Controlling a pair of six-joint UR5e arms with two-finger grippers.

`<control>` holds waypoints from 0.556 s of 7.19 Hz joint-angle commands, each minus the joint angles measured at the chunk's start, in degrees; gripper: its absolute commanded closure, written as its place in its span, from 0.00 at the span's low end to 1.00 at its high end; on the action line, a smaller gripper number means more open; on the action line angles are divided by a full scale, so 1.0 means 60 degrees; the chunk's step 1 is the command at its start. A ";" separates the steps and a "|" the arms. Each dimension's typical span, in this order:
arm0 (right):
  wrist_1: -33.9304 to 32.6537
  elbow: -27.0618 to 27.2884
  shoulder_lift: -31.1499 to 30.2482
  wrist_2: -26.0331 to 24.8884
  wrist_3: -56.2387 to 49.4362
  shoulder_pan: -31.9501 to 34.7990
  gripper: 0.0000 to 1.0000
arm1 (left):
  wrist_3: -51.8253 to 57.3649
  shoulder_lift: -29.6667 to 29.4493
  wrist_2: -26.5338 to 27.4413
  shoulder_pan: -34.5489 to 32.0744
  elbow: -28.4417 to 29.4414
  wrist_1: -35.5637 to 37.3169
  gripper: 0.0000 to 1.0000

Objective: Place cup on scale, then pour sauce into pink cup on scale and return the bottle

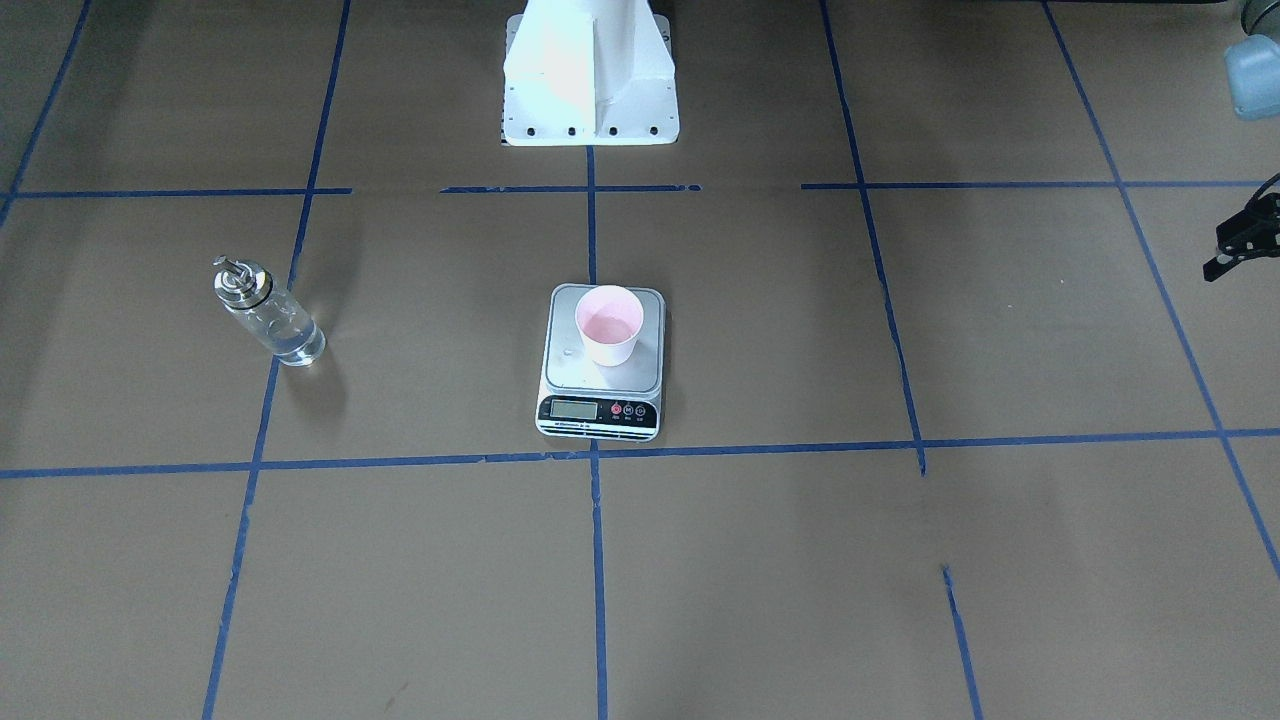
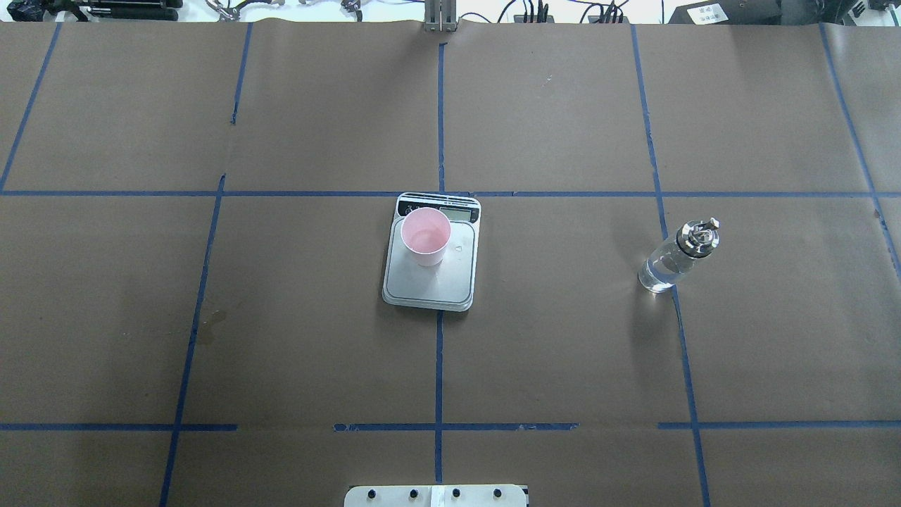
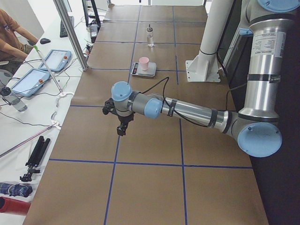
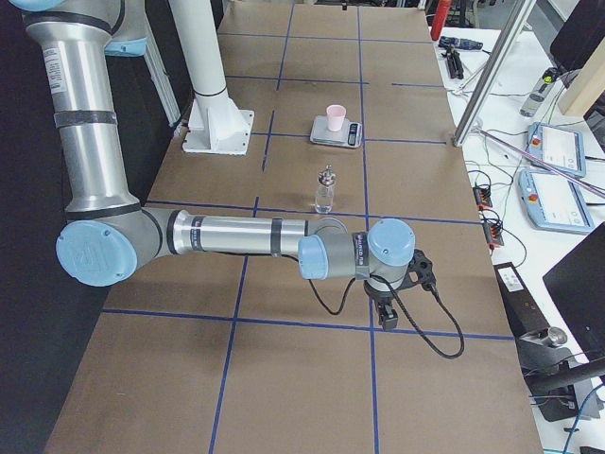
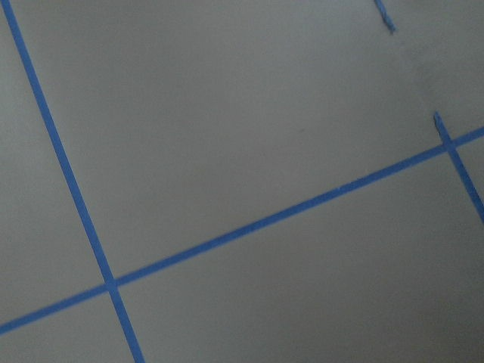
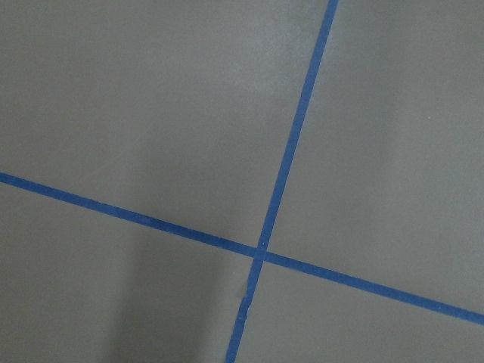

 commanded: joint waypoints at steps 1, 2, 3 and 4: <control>-0.0805 0.0500 -0.0081 0.0154 -0.0233 0.0131 0.00 | -0.0140 0.0291 -0.0114 -0.0032 0.0095 -0.0138 0.00; -0.1053 0.0621 -0.0155 0.0097 -0.0248 -0.0013 0.00 | -0.0648 0.0335 -0.0099 -0.0046 -0.0019 -0.0123 0.00; -0.1027 0.0651 -0.0141 -0.0121 -0.0249 -0.0043 0.00 | -0.0842 0.0365 -0.0113 -0.0047 -0.0020 -0.0137 0.00; -0.1012 0.0753 -0.0155 -0.0152 -0.0191 -0.0044 0.00 | -0.0815 0.0351 -0.0114 -0.0047 -0.0078 -0.0166 0.00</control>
